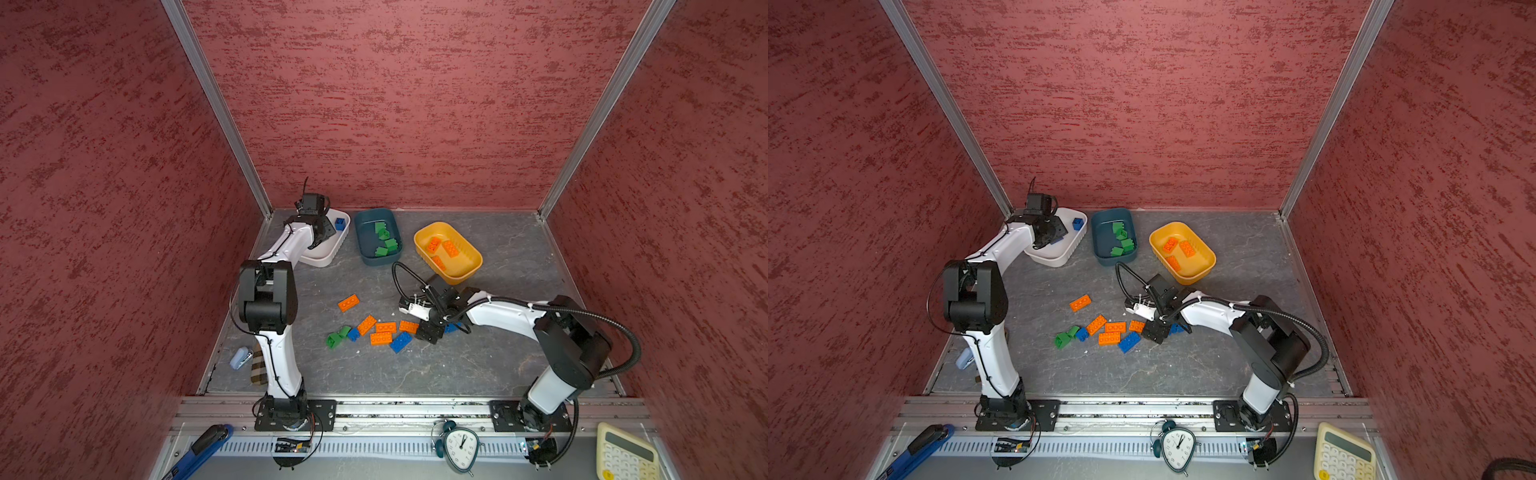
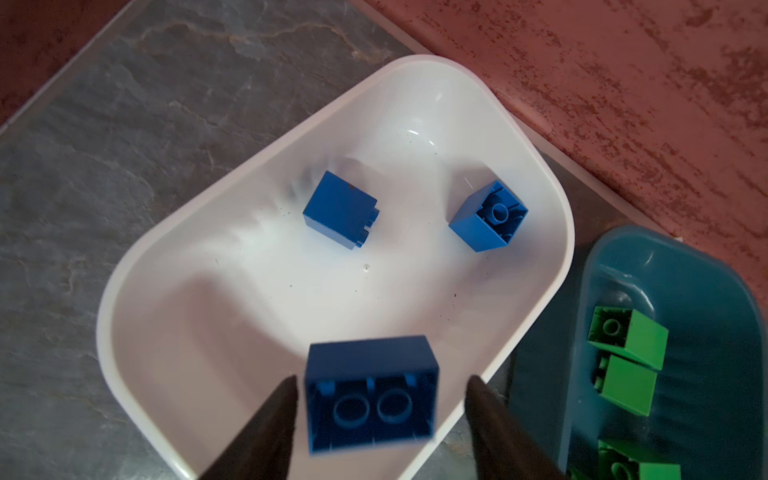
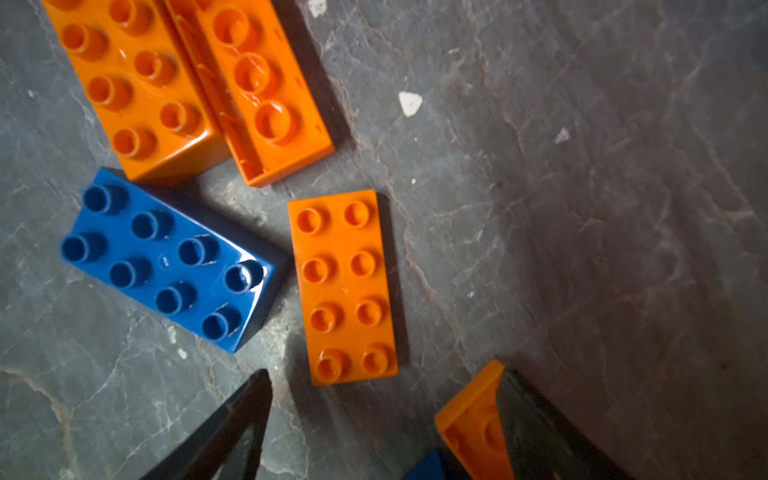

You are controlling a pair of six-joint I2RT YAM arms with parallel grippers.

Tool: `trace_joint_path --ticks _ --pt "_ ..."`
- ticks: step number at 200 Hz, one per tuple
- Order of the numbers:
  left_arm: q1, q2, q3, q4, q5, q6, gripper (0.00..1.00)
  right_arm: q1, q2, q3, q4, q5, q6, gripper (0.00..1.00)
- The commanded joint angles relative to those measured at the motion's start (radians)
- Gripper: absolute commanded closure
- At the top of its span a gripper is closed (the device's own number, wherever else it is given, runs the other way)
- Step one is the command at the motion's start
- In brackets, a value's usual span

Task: Sort the legos into containers by color
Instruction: 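Carry the blue brick to the white tub and release it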

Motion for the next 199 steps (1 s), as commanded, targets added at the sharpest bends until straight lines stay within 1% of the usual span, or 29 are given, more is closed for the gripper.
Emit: trace_joint_path --ticks 1,20,37,70,105,127,141,144,153,199 --pt "0.007 0.004 0.028 -0.03 0.011 -0.024 0.2 0.012 0.031 0.02 -0.027 0.023 -0.05 0.16" --pt "0.0 -0.022 0.003 -0.014 0.028 -0.019 0.07 0.018 0.061 0.039 -0.037 0.048 -0.063 0.19" --pt "-0.002 -0.045 -0.018 -0.01 0.046 -0.015 0.0 0.021 0.09 0.061 -0.052 0.061 -0.072 0.23" --pt "-0.004 -0.085 -0.054 -0.011 0.087 -0.012 0.01 0.025 0.131 0.097 -0.082 0.059 -0.089 0.32" --pt "-0.011 -0.129 -0.104 -0.01 0.103 -0.012 0.01 0.024 0.151 0.11 -0.107 0.061 -0.095 0.41" --pt "-0.011 -0.15 -0.128 -0.005 0.116 -0.016 0.01 0.032 0.159 0.119 -0.125 0.059 -0.098 0.45" --pt "-0.014 -0.162 -0.138 -0.004 0.118 -0.016 0.01 0.048 0.162 0.123 -0.129 0.065 -0.098 0.46" --pt "-0.013 -0.166 -0.14 -0.003 0.119 -0.016 0.01 0.052 0.162 0.124 -0.131 0.065 -0.125 0.46" --pt "-0.015 -0.172 -0.146 0.0 0.116 -0.016 0.0 0.065 0.166 0.124 -0.133 0.063 -0.137 0.46" --pt "-0.022 -0.189 -0.158 0.007 0.122 -0.02 0.0 0.094 0.211 0.143 -0.159 0.072 -0.147 0.46"
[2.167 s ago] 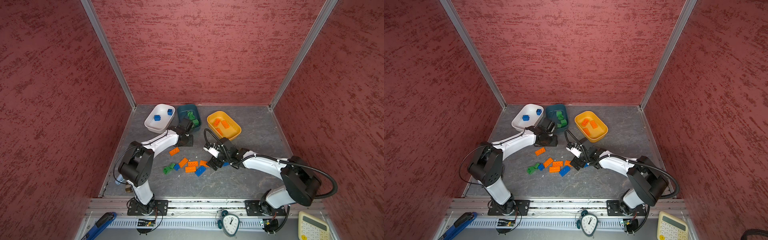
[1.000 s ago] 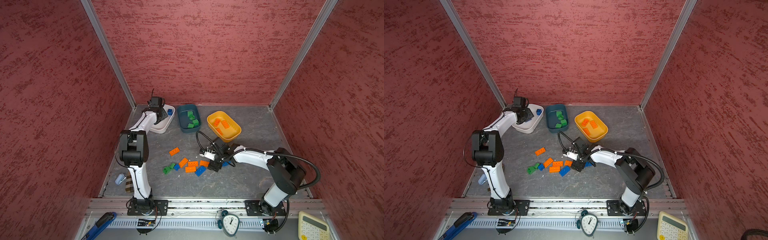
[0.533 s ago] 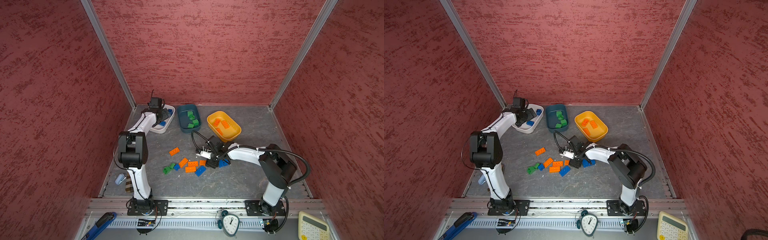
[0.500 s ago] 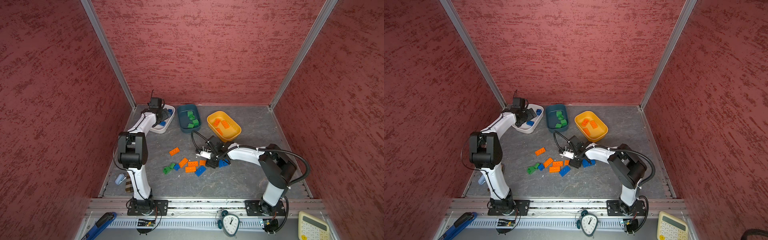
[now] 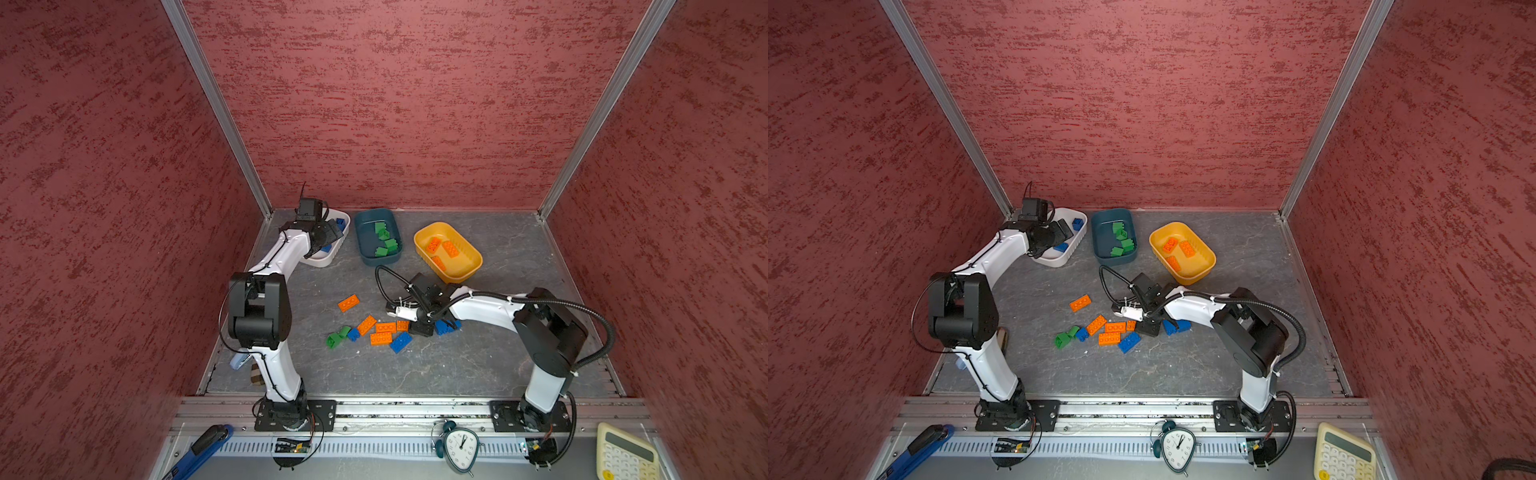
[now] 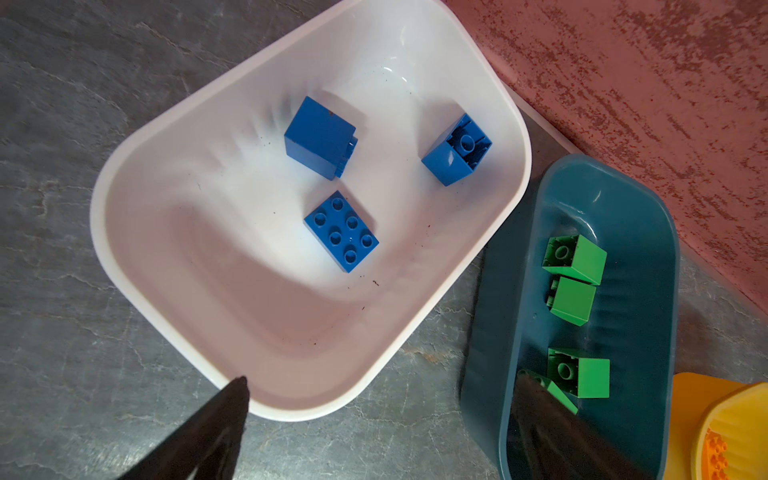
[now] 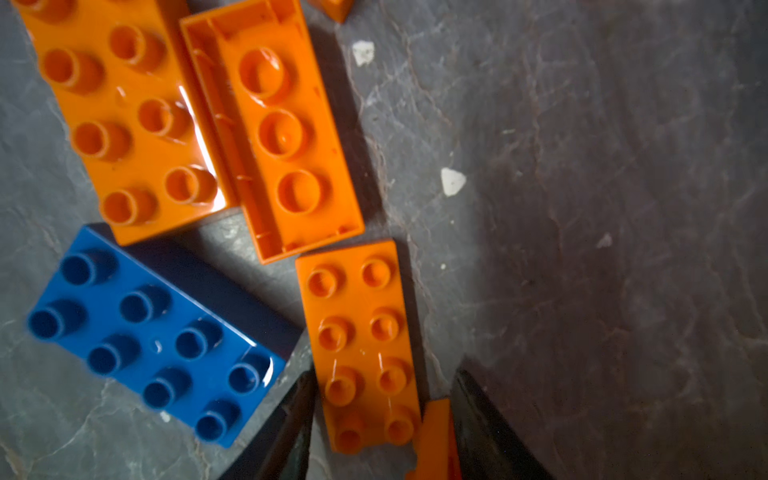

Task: Sort the legos into containers by color
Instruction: 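Carry the blue brick to the white tub and release it, then grasp an orange brick with the right gripper and drop it into the yellow tub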

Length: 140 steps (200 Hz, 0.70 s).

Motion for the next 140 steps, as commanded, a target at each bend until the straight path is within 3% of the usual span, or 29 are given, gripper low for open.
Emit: trace_joint_path --ticks 1,45,80,140 --pt "-0.008 -0.033 -0.008 0.014 0.011 -0.004 0.0 0.029 0.076 -0.01 -0.082 0.024 -0.05 0.46" --pt "-0.039 -0.037 -0.002 0.012 -0.005 0.006 0.0 0.029 0.043 -0.03 -0.053 0.046 -0.042 0.6" --pt "-0.089 -0.035 0.018 -0.008 -0.056 0.031 0.01 0.012 -0.012 -0.048 0.021 0.097 -0.015 0.65" --pt "-0.11 -0.044 0.009 -0.015 -0.064 0.026 0.01 -0.04 -0.17 -0.141 0.321 0.061 0.182 0.67"
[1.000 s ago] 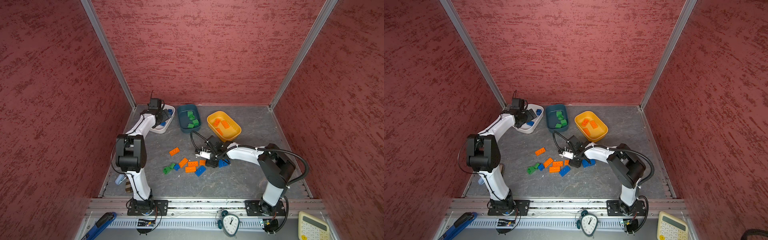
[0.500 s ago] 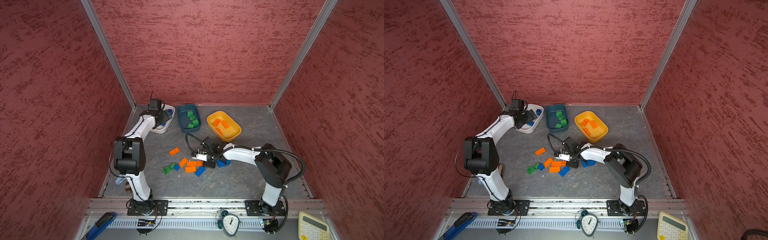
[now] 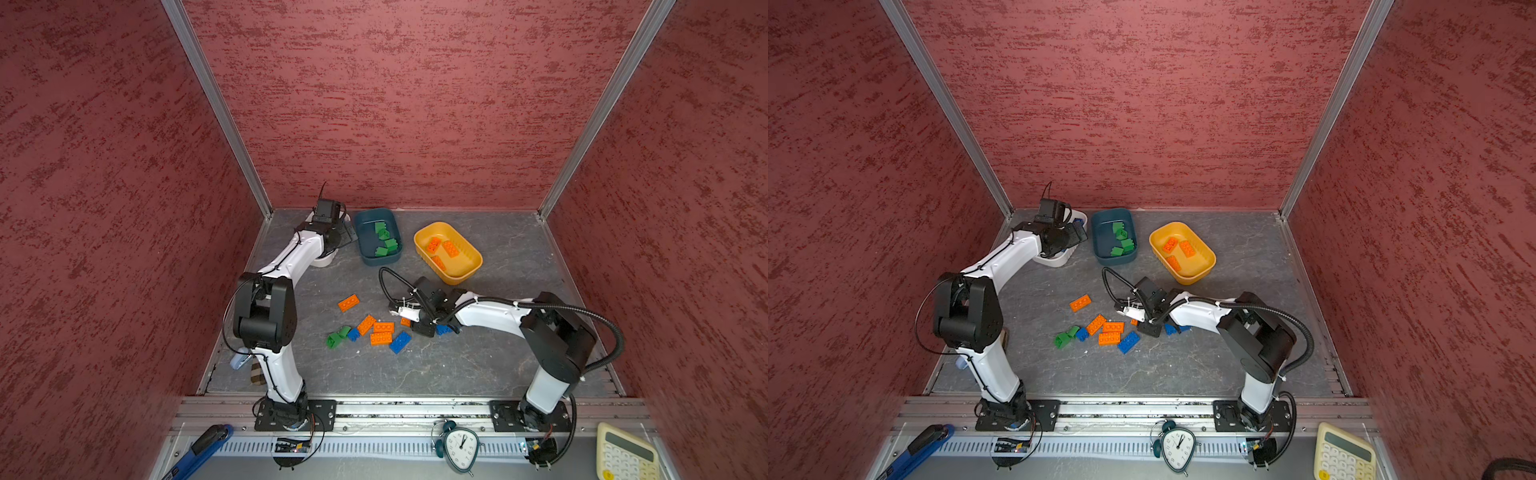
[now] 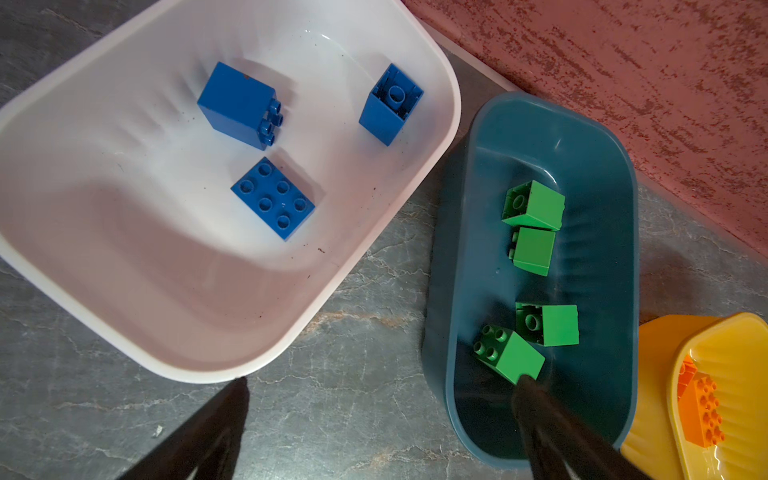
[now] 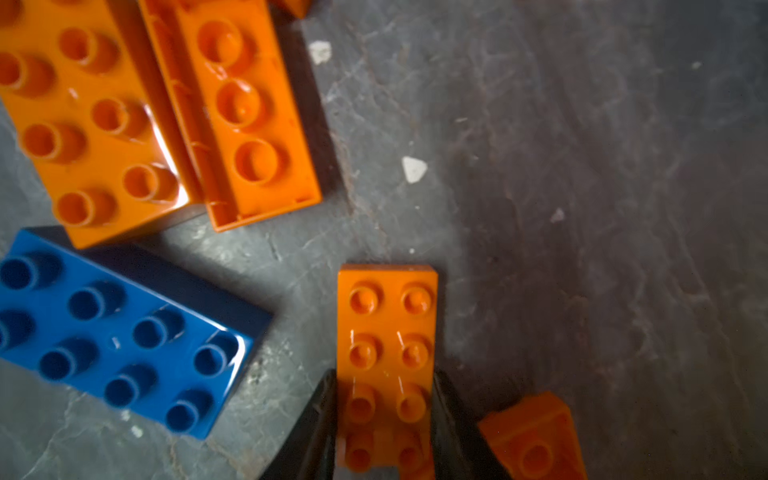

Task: Sort the legos into containers by color
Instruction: 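Grasp an orange brick with the right gripper and drop it into the yellow tub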

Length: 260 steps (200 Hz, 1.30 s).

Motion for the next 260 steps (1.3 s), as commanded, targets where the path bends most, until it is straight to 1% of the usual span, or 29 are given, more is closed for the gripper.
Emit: trace_joint_path --ticks 1,34,55,79,96,110,142,167,179,193,204,211,225,243,260 --pt "0.0 -0.038 0.009 -0.014 -0.025 0.014 0.01 -0.024 -0.082 -0.025 0.177 -0.002 0.094 0.67" --pt "-0.009 -0.053 -0.009 -0.013 -0.027 0.014 0.01 -0.063 -0.147 -0.077 0.293 -0.008 0.182 0.69" --pt "-0.03 -0.066 -0.018 -0.021 -0.033 0.016 0.0 -0.11 -0.206 -0.108 0.366 0.012 0.256 0.7" --pt "-0.074 -0.099 -0.045 -0.024 -0.054 0.015 0.0 -0.204 -0.274 -0.127 0.439 0.009 0.367 0.7" --pt "-0.112 -0.132 -0.075 -0.013 -0.039 0.0 0.01 -0.291 -0.276 -0.12 0.45 -0.005 0.449 0.7" --pt "-0.158 -0.158 -0.1 0.002 -0.04 -0.01 0.01 -0.355 -0.276 -0.117 0.456 0.002 0.486 0.7" --pt "-0.25 -0.184 -0.13 -0.007 -0.068 -0.047 0.01 -0.467 -0.187 -0.05 0.431 -0.025 0.512 0.7" --pt "-0.304 -0.192 -0.167 0.001 -0.066 -0.071 0.01 -0.511 -0.074 0.06 0.383 -0.014 0.505 0.67" --pt "-0.319 -0.191 -0.178 -0.01 -0.076 -0.079 0.0 -0.513 -0.026 0.122 0.337 0.009 0.497 0.63" --pt "-0.322 -0.189 -0.189 -0.022 -0.084 -0.088 0.0 -0.511 0.004 0.189 0.259 0.008 0.503 0.51" --pt "-0.322 -0.191 -0.198 -0.029 -0.092 -0.092 0.01 -0.51 0.003 0.209 0.217 -0.011 0.511 0.42" --pt "-0.321 -0.191 -0.2 -0.031 -0.096 -0.092 0.0 -0.508 -0.011 0.205 0.205 -0.019 0.512 0.37" --pt "-0.321 -0.195 -0.203 -0.029 -0.099 -0.091 0.01 -0.499 -0.058 0.173 0.202 -0.004 0.535 0.29" --pt "-0.32 -0.191 -0.2 -0.025 -0.1 -0.093 0.01 -0.487 -0.129 0.131 0.185 0.016 0.603 0.22" --pt "-0.319 -0.186 -0.199 -0.016 -0.096 -0.101 0.0 -0.473 -0.198 0.096 0.142 -0.024 0.648 0.17"
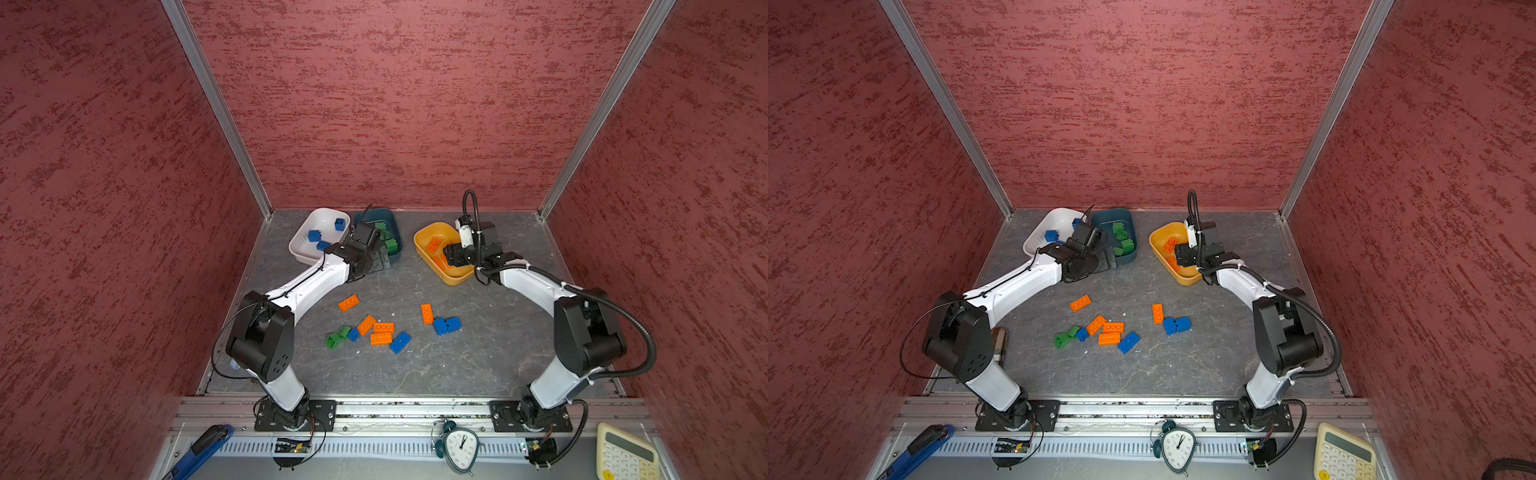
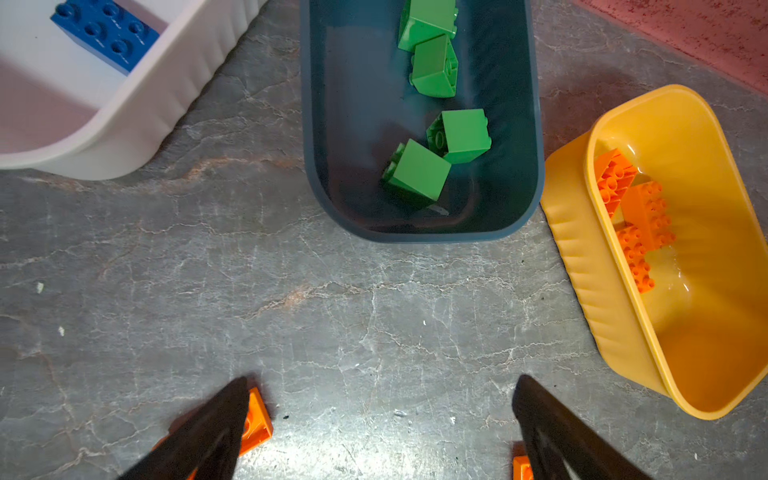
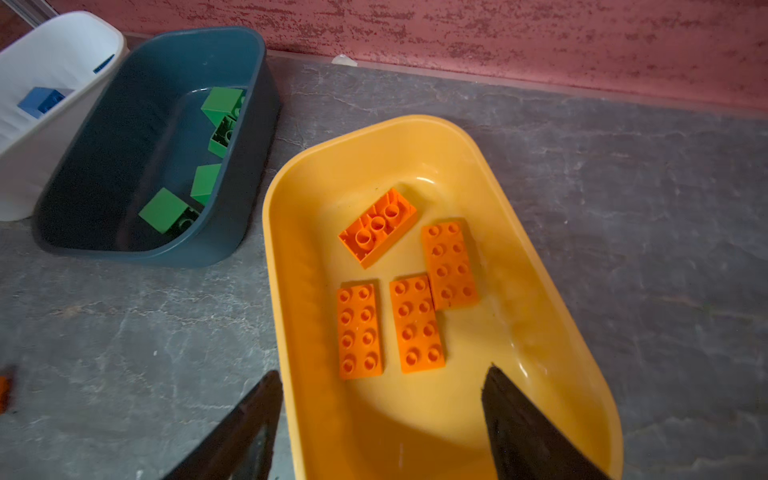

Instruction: Sort the legos into containers by color

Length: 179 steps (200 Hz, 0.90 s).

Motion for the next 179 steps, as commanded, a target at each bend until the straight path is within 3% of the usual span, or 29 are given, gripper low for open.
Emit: trace_joint_path --ticks 1,15,19,22,53,85,128,179 --pt "0.002 -0.011 0.001 0.011 -0.018 -0.018 0.0 0.024 -0.113 -0.04 -0.071 -0.021 0.087 0.17" --pt "0.004 -0.005 0.0 0.019 -0.015 -0.024 0.0 0.052 -0.175 -0.08 -0.094 0.001 0.129 0.13" --pt "0.005 -0.003 0.0 0.02 -0.012 -0.027 0.01 0.062 -0.185 -0.095 -0.097 0.019 0.146 0.03" --pt "0.004 -0.001 -0.003 0.021 -0.009 -0.029 0.01 0.071 -0.21 -0.107 -0.097 0.043 0.162 0.01" --pt "0.006 0.014 -0.008 0.037 0.005 -0.041 0.01 0.143 -0.332 -0.219 -0.102 0.157 0.308 0.01" --pt "0.008 0.023 -0.013 0.056 0.015 -0.049 0.01 0.23 -0.373 -0.26 -0.17 0.126 0.393 0.01" --pt "0.011 0.031 -0.021 0.067 0.015 -0.052 0.01 0.347 -0.26 -0.213 -0.307 0.043 0.348 0.01" --pt "0.027 0.022 -0.055 0.073 0.016 -0.068 0.01 0.446 -0.09 -0.151 -0.403 0.236 0.406 0.03"
